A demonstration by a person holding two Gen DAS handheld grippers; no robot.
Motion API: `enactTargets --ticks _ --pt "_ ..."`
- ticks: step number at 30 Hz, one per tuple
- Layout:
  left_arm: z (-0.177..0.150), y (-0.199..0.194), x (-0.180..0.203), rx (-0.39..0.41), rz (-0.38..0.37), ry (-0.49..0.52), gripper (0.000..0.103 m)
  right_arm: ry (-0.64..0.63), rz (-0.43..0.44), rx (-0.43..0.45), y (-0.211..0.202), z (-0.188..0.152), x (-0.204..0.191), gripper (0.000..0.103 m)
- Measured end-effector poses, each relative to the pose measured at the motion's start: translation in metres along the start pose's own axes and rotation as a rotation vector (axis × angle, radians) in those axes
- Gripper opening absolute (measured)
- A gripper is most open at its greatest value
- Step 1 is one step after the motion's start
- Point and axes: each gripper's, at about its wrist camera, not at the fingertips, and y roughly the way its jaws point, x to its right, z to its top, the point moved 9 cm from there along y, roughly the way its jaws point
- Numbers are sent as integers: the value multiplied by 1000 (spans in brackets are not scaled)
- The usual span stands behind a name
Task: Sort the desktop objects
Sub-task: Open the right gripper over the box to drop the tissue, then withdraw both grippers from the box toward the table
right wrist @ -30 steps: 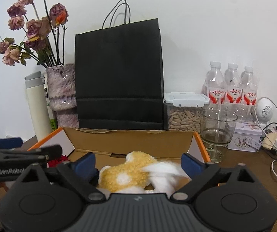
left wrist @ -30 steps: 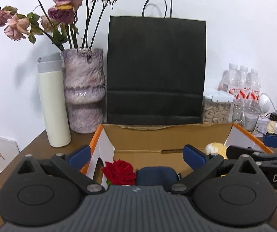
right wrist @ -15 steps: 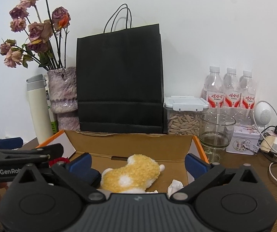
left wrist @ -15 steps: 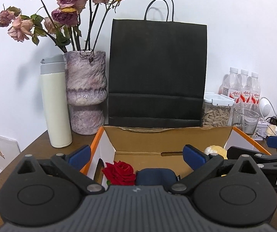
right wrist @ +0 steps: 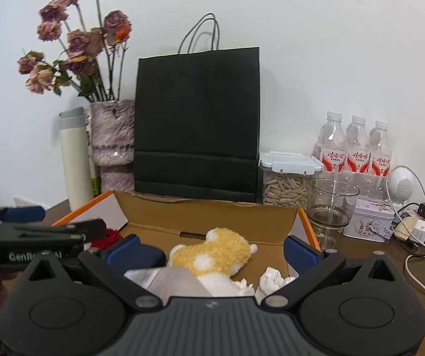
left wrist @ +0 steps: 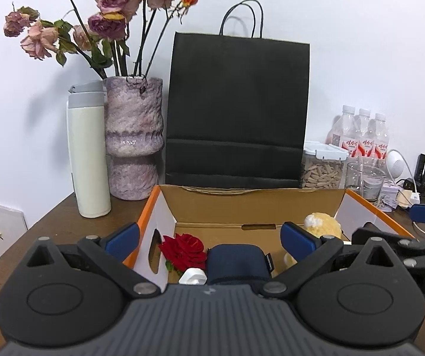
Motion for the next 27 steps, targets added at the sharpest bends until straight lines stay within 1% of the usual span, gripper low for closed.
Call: enactTargets --ticks 3,8,12,19,23,27 --pt "-4 -10 -3 6 -12 15 103 -23 6 -9 -12 -6 -3 103" --pt "-17 -25 -9 -16 -21 38 103 -44 19 -31 -33 -21 -5 103" --pt "-27 -40 -15 -32 -30 47 103 -42 21 -60 -49 -36 -2 103" --pt "-41 -64 -28 -53 -19 52 103 -7 12 -133 -68 -69 9 103" --pt "-49 -74 -35 -73 -9 46 103 6 32 -161 -78 -81 6 103" --pt "-58 -83 -40 -100 0 35 103 6 70 -191 -85 -90 -5 103"
